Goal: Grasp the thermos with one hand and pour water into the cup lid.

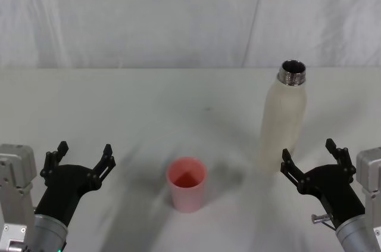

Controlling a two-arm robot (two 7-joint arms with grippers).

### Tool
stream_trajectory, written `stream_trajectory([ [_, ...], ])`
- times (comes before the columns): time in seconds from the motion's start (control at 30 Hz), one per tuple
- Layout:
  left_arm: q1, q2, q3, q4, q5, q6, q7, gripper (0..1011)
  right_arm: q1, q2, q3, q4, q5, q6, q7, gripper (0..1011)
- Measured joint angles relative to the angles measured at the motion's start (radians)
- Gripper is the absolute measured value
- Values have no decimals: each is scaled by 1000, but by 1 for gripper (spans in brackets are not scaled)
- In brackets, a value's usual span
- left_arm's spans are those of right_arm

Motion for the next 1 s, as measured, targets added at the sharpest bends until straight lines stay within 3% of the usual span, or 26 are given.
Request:
stream_trajectory([
  [1.0,0,0,0,0,0,0,0,1001,0,0,0,0,0,0,0,1001],
])
